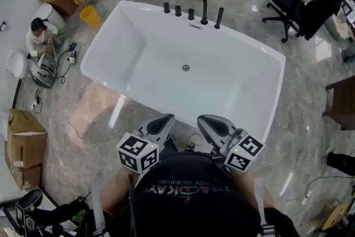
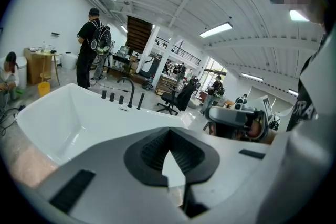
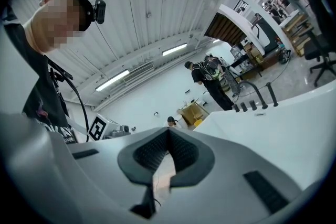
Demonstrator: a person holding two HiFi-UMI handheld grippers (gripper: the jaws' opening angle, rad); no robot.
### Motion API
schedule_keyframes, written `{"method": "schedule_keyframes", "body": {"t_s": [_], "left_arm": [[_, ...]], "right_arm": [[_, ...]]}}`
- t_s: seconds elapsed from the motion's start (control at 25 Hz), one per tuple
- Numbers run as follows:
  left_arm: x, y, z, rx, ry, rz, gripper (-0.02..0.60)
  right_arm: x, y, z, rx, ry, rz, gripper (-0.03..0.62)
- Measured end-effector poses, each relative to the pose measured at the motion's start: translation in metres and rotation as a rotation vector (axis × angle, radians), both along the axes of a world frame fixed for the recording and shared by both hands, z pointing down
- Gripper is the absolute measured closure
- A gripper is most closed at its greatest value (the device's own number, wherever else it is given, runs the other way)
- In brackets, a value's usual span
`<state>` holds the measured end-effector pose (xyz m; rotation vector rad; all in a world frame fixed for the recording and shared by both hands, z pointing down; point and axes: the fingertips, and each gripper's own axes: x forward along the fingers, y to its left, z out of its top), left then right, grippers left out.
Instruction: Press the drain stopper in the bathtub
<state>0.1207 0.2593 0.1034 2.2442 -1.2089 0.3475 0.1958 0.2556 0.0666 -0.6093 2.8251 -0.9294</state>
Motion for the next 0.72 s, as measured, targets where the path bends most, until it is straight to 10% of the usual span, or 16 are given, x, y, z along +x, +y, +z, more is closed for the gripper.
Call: {"method": "schedule_keyframes", "body": {"t_s": [0.72], "left_arm": [[0.009, -0.019, -0.004, -0.001, -0.02, 0.02, 0.577]], "right_arm": [[0.013, -0.018, 0.0, -0.01, -0.028, 0.033, 0.582]]}}
